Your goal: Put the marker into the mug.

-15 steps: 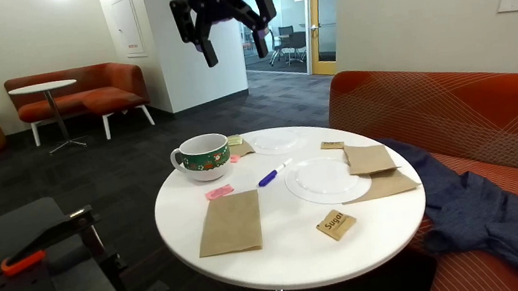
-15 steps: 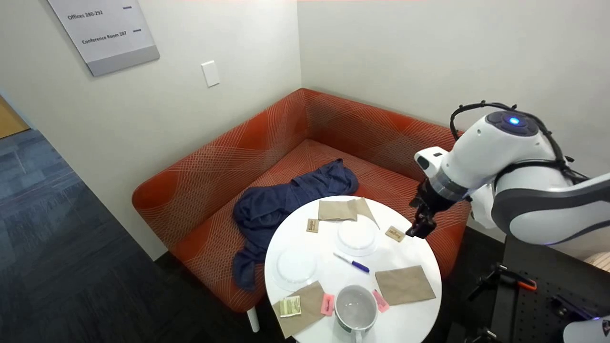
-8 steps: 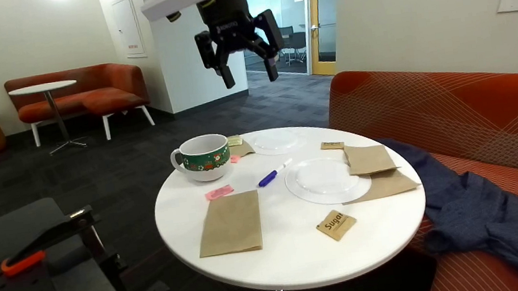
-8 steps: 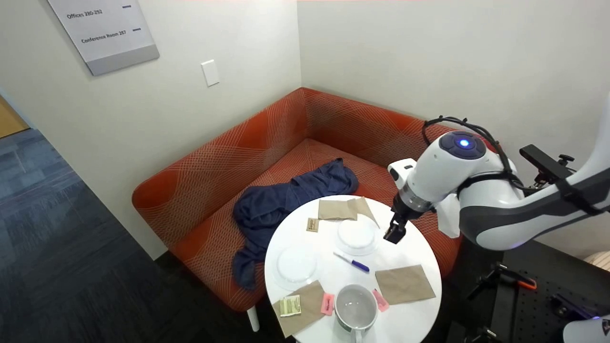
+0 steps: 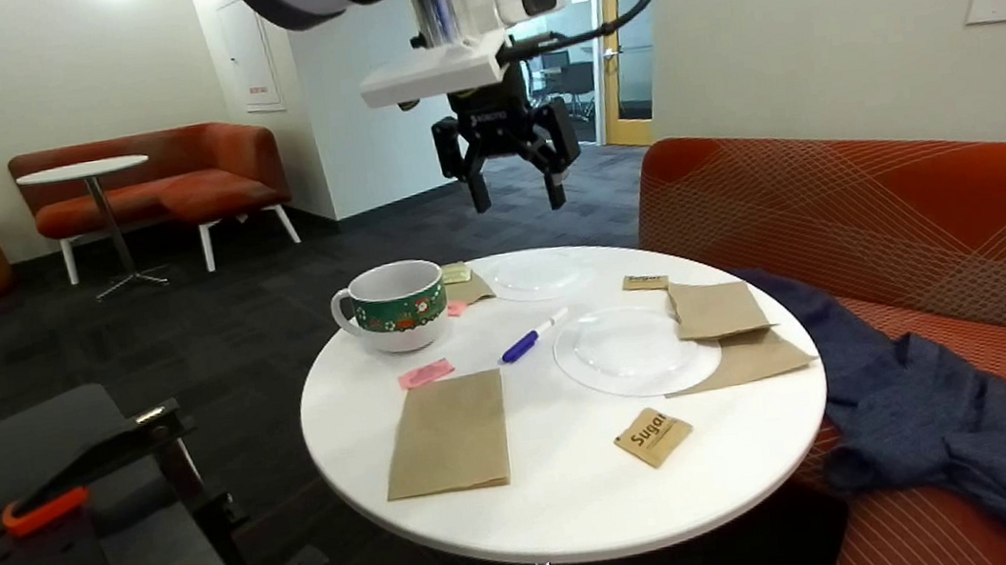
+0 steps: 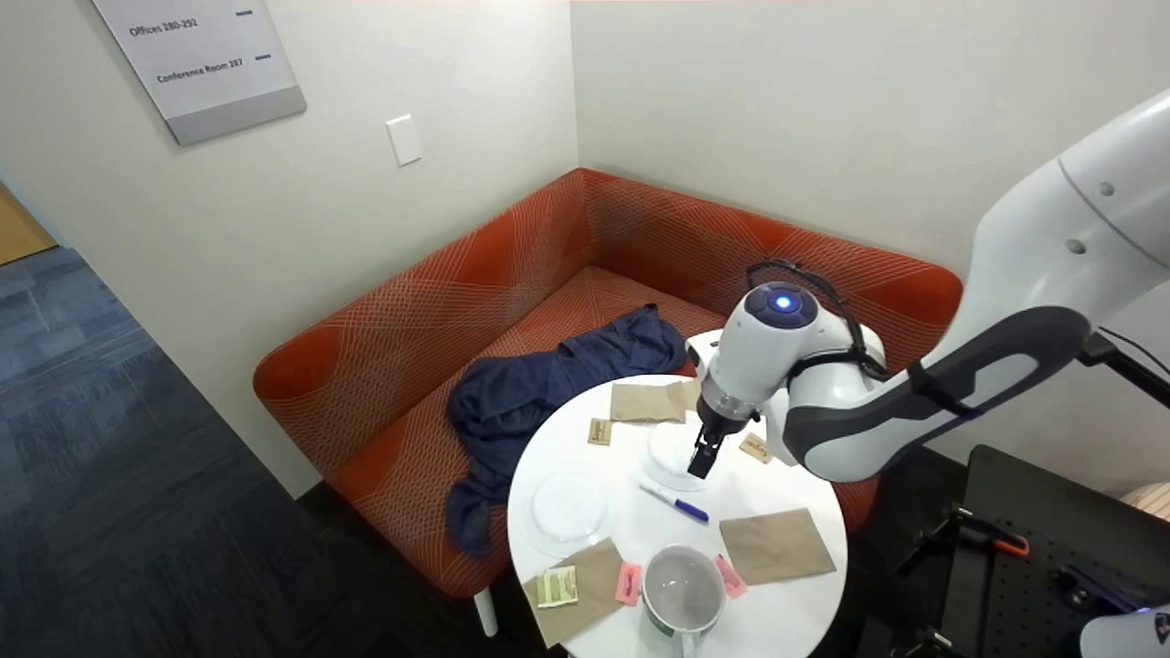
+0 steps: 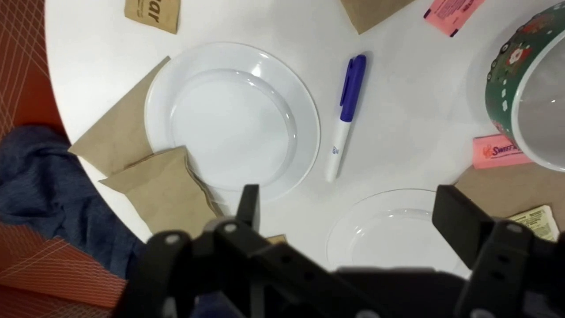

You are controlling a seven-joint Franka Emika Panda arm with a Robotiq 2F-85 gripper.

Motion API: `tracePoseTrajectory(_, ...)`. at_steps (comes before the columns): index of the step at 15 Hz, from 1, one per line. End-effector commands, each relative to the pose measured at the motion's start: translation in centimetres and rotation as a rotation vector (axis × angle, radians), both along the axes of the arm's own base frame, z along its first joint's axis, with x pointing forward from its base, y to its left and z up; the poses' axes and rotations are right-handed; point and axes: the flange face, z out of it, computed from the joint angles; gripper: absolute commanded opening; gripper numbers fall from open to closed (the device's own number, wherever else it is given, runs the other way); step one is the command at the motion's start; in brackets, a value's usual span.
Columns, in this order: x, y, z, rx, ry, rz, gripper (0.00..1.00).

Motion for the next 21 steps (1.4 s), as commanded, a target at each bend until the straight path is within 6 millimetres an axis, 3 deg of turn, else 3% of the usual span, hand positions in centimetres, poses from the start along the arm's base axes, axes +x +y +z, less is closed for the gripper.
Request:
tracePoseTrajectory(1,2.6,0.6,-2.6,0.010,0.045,0.000,1.00)
tracePoseTrajectory(8,4.0,1.8,-7.1,0.024,0.098,-0.015,1.00)
tracePoseTrajectory(21,4.9,1.4,-13.9,0.049,0.153,-0.070,1.00)
